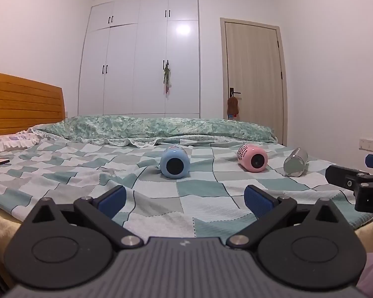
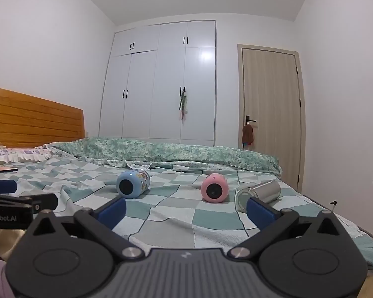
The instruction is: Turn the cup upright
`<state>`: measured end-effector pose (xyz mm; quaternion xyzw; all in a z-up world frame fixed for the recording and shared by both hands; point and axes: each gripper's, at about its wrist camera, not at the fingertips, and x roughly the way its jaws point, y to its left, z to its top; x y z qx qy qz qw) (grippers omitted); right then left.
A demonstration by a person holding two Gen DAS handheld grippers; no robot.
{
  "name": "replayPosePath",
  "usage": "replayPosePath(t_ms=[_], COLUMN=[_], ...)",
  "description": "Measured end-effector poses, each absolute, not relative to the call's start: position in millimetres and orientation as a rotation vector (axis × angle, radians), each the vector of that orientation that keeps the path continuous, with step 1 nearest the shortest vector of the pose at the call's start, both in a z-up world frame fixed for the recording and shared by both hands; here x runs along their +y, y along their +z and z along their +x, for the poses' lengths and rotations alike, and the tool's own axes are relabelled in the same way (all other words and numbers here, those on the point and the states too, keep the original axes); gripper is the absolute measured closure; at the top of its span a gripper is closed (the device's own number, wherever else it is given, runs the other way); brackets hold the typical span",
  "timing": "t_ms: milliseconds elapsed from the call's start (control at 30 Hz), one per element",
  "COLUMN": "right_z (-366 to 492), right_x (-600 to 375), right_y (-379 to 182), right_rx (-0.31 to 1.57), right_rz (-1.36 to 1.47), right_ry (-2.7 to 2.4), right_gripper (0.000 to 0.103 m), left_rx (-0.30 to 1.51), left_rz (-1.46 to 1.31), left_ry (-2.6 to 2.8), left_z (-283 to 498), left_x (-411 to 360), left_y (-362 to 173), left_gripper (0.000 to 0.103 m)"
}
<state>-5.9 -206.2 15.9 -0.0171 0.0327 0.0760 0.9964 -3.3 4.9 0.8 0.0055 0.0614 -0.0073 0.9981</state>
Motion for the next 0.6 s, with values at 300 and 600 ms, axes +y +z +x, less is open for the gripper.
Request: replayPosePath(t_ms=[300, 600], right_z=[-7.5, -7.3], right_x=[-207.1, -207.0], right_y=[16.4, 16.5], right_rx=[0.063, 0.061], right_rz=[-0.032, -0.030], right_ry=[0.151, 0.151], right_gripper=[0.000, 0.000], left_rx=[0.124, 0.124], left_rz=[0.006, 0.005], left_ry=[-0.014, -0.015], left_z=[-2.5, -2.8], left_x=[6.1, 5.8], left_y=[0.0, 0.0], left_gripper=[0.000, 0.000])
